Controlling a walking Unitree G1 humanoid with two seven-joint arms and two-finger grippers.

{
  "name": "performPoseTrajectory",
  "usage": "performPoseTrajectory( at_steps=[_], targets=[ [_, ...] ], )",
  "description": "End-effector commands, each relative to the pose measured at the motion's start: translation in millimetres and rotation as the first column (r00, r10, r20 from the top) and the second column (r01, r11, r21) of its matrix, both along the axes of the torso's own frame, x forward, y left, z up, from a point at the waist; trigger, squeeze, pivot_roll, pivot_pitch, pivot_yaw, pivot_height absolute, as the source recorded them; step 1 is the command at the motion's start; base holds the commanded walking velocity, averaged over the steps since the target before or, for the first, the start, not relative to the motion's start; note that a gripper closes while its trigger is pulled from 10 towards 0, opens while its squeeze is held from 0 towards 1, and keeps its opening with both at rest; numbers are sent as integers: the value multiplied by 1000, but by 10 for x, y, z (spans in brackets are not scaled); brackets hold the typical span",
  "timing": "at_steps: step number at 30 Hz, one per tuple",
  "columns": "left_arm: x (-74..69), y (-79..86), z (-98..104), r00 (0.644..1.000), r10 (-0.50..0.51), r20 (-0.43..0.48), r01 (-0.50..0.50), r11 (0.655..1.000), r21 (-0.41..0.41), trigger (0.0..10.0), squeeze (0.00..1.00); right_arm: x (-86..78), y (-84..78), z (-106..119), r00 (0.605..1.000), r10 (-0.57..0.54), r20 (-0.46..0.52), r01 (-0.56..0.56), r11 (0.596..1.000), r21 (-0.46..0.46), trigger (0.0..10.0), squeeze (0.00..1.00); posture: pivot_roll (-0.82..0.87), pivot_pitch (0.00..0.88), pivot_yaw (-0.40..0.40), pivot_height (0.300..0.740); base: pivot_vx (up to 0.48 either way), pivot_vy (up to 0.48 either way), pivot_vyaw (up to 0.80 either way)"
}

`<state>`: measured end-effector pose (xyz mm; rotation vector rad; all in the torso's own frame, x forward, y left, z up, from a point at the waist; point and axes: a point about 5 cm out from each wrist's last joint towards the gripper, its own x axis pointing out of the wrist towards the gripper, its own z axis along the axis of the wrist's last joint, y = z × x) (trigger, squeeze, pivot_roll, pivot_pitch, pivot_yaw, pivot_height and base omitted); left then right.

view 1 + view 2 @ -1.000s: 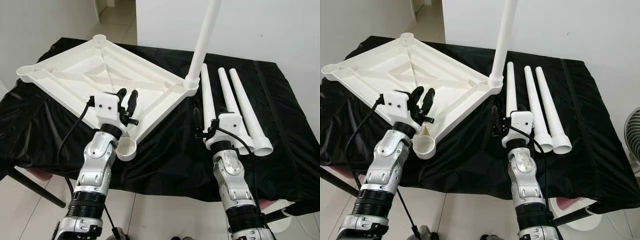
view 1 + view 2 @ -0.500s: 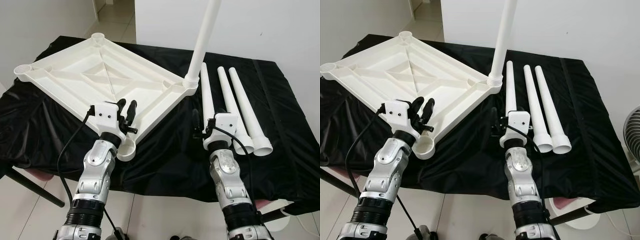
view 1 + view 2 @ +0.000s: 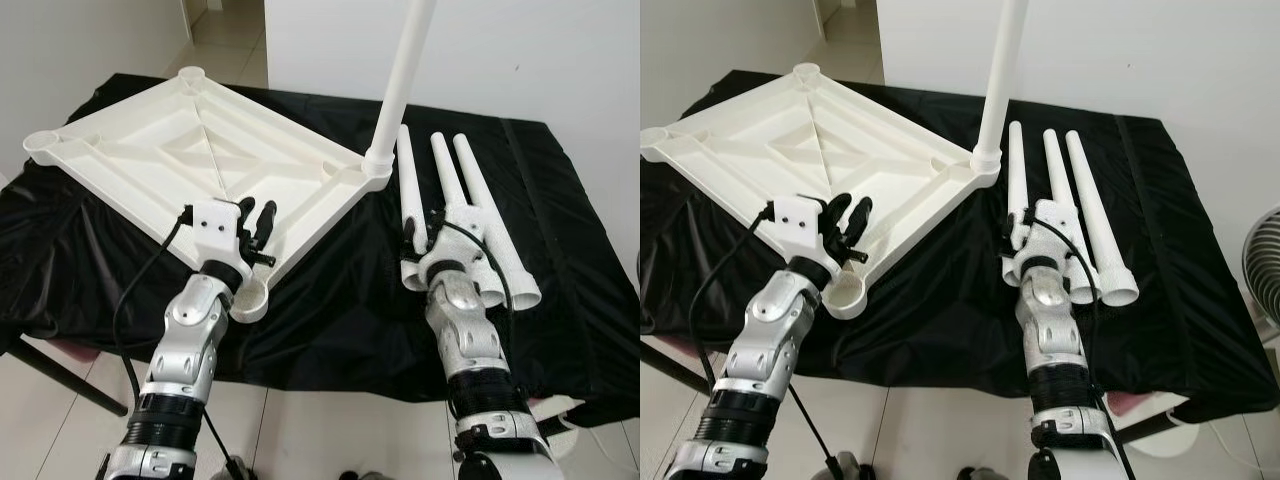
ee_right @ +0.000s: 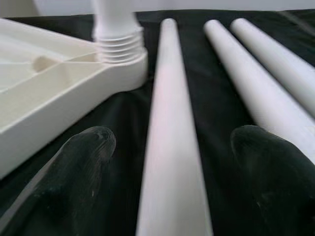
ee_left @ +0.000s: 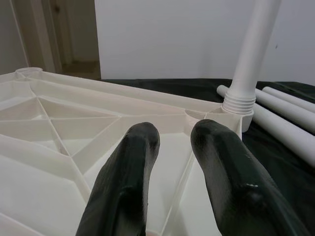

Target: Building children table

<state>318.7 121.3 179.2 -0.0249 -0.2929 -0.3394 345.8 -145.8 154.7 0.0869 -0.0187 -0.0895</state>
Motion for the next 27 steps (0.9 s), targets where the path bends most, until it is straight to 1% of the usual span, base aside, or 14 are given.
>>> performPoseTrajectory(
  at_steps=[1, 2, 3, 5, 13, 18, 23, 26, 27],
  targets=[
    [-10, -31, 32, 999, -34, 8, 34, 999, 0, 10000, 0, -33, 10, -129, 998, -2, -59, 2, 1000, 4, 10000, 0, 150, 78, -28, 740, 0, 0, 0],
    [-10, -31, 32, 999, -34, 8, 34, 999, 0, 10000, 0, -33, 10, -129, 998, -2, -59, 2, 1000, 4, 10000, 0, 150, 78, -28, 740, 0, 0, 0],
    [-15, -55, 39, 999, -36, 7, 36, 999, -8, 10000, 0, -58, 41, -186, 996, 7, -87, -6, 1000, 6, 10000, 0, 152, 77, -28, 740, 0, 0, 0],
    [-19, -71, 41, 999, -38, 8, 38, 999, -9, 10000, 0, -73, 54, -219, 994, 5, -107, -4, 1000, 15, 10000, 0, 152, 76, -28, 740, 0, 0, 0],
    [-23, -90, 67, 999, -44, 16, 44, 999, -9, 10000, 0, -118, 17, -279, 983, -27, -182, 38, 998, 57, 10000, 0, 155, 76, -29, 740, 0, 0, 0],
    [-21, -64, 88, 999, -36, 16, 37, 999, -18, 10000, 0, -210, 34, -289, 984, -2, -180, 14, 998, 65, 10000, 0, 158, 78, -28, 740, 0, 0, 0],
    [-25, -60, 84, 999, -34, 14, 35, 999, -15, 10000, 0, -231, 59, -275, 987, 19, -162, -8, 997, 71, 10000, 0, 158, 77, -27, 740, 0, 0, 0],
    [-37, -65, 82, 999, -37, 12, 38, 999, -17, 10000, 0, -263, 94, -242, 989, 41, -139, -31, 996, 80, 10000, 0, 163, 76, -26, 740, 0, 0, 0],
    [-45, -73, 80, 999, -41, 11, 42, 999, -16, 10000, 0, -298, 126, -201, 993, 54, -108, -44, 995, 89, 10000, 0, 164, 75, -26, 740, 0, 0, 0]
  ],
)
